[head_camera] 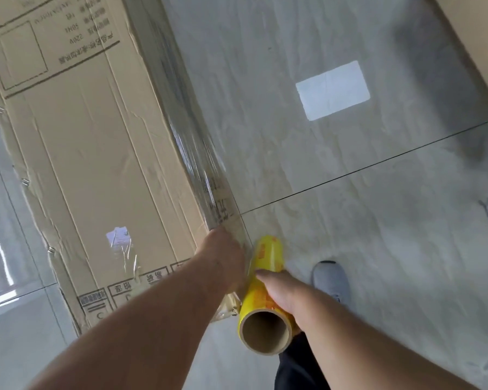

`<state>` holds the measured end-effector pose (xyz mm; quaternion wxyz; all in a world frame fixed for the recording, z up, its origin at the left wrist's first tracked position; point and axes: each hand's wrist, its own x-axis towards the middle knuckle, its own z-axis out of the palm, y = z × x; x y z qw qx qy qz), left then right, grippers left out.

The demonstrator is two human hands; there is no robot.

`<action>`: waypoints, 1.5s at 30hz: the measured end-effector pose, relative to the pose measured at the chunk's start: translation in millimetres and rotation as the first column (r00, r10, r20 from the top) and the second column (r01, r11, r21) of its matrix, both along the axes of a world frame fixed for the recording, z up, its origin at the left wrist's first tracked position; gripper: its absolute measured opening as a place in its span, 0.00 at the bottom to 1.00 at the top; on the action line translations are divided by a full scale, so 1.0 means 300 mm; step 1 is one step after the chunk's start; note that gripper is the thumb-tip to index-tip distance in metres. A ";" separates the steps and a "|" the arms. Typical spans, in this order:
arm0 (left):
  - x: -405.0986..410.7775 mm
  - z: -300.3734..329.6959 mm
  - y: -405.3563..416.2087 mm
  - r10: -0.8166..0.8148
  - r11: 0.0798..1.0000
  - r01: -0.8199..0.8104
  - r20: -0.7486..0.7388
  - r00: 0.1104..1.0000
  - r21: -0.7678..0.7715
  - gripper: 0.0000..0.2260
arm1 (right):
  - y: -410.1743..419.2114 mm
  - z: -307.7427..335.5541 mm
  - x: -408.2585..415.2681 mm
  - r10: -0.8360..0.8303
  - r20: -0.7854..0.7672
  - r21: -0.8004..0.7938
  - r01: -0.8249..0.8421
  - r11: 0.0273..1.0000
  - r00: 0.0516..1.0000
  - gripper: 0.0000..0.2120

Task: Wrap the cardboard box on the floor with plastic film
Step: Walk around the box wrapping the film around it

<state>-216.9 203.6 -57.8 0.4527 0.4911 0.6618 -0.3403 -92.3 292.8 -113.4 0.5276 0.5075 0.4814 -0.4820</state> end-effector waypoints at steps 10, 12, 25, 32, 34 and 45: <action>0.057 -0.020 0.004 -0.083 0.996 0.081 -0.054 0.995 -0.030 0.19 | 0.047 0.086 0.090 -0.517 0.193 -0.060 0.535 0.842 0.834 0.25; 0.062 -0.022 -0.001 -0.087 0.996 0.086 -0.048 0.995 -0.025 0.20 | 0.025 0.080 0.100 -0.469 0.177 -0.066 0.486 0.871 0.865 0.29; 0.137 -0.020 -0.019 -0.186 0.983 0.186 0.071 0.980 0.003 0.14 | -0.056 0.050 0.162 -0.080 0.093 -0.013 0.082 0.997 0.992 0.49; 0.139 -0.045 -0.013 -0.158 0.985 0.161 0.047 0.986 -0.067 0.14 | -0.197 0.030 0.201 -0.497 0.128 0.011 0.499 0.866 0.858 0.43; 0.138 -0.059 -0.014 -0.139 0.987 0.142 0.040 0.989 -0.074 0.14 | -0.228 0.039 0.252 -0.696 0.155 0.020 0.702 0.712 0.701 0.47; 0.136 -0.051 -0.026 -0.219 0.976 0.220 0.033 0.975 -0.007 0.18 | -0.300 0.031 0.370 -0.710 0.078 -0.019 0.713 0.701 0.700 0.49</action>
